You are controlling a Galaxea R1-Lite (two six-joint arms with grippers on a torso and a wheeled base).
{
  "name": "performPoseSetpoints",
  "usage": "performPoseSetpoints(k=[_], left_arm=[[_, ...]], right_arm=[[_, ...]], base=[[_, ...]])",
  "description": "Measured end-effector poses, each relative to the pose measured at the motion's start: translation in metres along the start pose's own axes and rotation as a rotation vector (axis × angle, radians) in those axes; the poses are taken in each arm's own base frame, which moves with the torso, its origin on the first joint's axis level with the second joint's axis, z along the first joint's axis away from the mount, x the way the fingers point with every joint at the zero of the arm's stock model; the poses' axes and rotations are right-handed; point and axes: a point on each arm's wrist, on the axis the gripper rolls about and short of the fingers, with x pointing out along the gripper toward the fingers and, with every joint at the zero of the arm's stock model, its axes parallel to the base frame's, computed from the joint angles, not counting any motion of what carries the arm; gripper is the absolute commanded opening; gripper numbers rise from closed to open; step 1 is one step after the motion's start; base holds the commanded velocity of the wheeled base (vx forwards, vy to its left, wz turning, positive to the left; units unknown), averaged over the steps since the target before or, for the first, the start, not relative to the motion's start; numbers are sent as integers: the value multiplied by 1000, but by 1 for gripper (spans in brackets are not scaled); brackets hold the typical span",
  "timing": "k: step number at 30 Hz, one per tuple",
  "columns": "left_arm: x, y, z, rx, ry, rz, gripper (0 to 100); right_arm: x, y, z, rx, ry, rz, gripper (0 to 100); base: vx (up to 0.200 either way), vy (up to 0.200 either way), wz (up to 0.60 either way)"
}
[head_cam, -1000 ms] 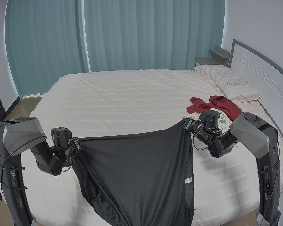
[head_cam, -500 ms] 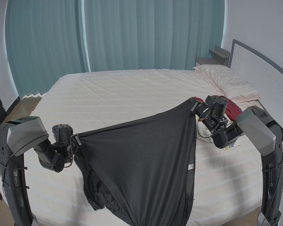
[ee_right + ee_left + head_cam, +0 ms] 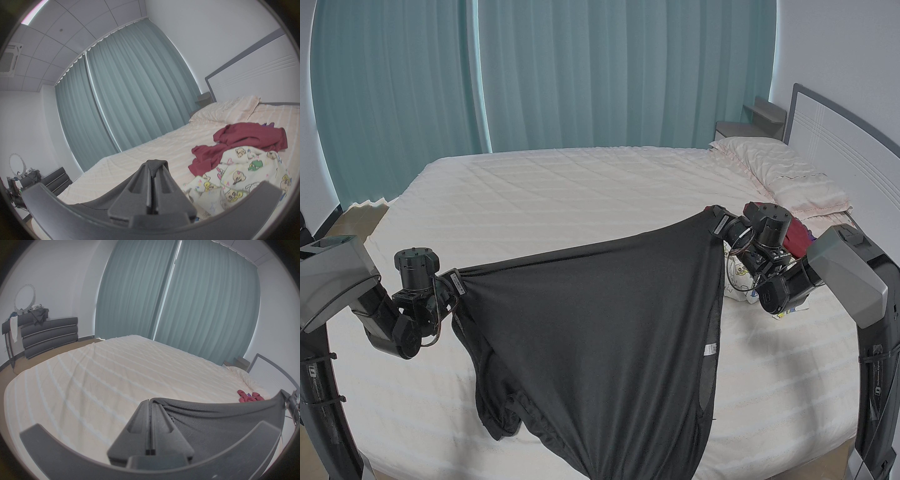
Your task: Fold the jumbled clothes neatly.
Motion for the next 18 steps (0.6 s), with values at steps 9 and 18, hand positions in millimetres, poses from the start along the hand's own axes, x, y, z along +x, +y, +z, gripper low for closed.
performPoseSetpoints(k=[9, 18], left_arm=[[-7, 5, -1, 10, 45, -10, 0], [10, 8, -24, 22, 79, 8, 0]], right_arm=[[0, 0, -1, -5, 8, -13, 0], [-3, -4, -36, -15, 91, -26, 0]], base=[[0, 0, 0], [0, 0, 0]])
